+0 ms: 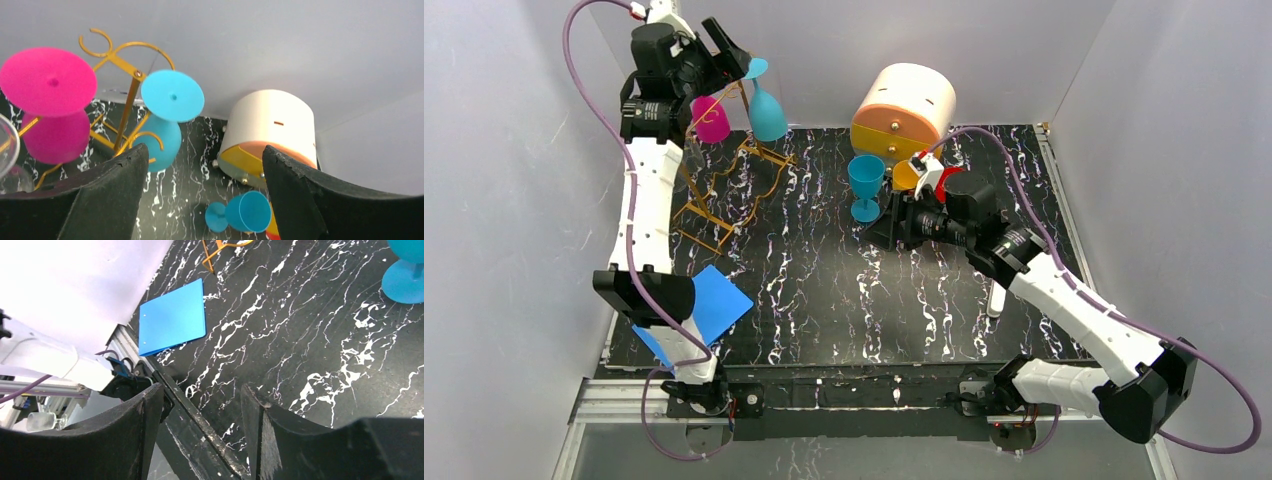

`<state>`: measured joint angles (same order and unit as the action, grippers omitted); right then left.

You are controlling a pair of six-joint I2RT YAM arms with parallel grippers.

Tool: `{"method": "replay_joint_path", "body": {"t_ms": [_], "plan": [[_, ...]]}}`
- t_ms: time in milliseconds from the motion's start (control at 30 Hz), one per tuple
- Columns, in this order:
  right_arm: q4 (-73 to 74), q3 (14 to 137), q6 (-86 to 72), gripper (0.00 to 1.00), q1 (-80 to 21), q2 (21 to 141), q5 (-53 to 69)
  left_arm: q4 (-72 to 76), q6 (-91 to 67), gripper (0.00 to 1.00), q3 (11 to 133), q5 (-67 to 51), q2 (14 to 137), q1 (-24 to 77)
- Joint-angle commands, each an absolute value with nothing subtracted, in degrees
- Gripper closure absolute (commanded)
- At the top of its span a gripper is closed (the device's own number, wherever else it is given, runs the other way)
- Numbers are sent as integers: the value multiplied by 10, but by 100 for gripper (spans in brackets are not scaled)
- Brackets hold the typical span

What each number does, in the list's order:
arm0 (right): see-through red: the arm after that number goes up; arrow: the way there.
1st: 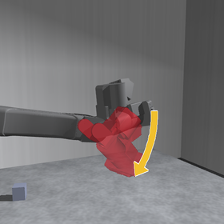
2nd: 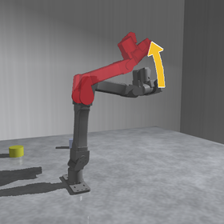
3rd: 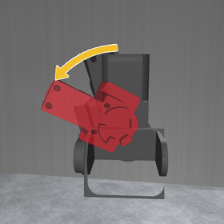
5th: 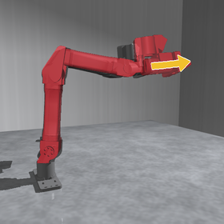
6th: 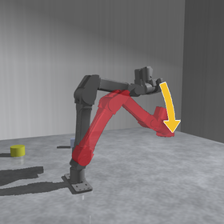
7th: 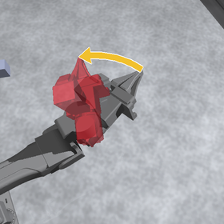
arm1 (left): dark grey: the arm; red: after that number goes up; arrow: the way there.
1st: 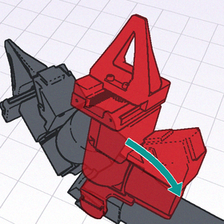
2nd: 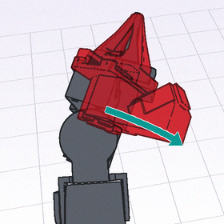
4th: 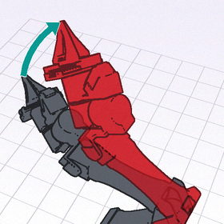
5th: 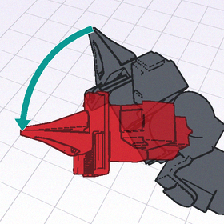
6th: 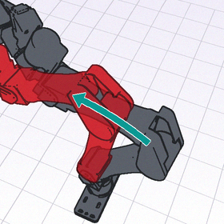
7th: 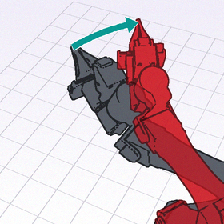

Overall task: Take the wine glass off the wine glass rack
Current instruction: Pick up the wine glass from the wine rack.

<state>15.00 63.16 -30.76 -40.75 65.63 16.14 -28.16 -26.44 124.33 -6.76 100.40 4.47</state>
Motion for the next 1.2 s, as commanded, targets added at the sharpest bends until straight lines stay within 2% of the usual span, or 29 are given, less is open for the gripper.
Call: {"method": "replay_joint_path", "body": {"t_ms": [0,167,400,567,867,1067,1167], "plan": [[135,629,-338,34,-409,634,173,-251,-282,20,1294,-112,1047,24],[171,640,-342,34,-409,633,153,-272,-279,21,1343,-116,1109,16],[177,627,-346,34,-409,621,146,-267,-274,21,1348,-108,1145,5],[233,655,-332,34,-409,643,104,-269,-271,21,1353,-109,1159,1],[249,662,-351,34,-409,670,125,-240,-312,31,1340,-133,1173,-25],[260,666,-365,34,-409,682,128,-203,-368,43,1336,-193,1194,-28],[255,662,-374,34,-409,684,136,-185,-389,44,1327,-220,1197,-28]]}}
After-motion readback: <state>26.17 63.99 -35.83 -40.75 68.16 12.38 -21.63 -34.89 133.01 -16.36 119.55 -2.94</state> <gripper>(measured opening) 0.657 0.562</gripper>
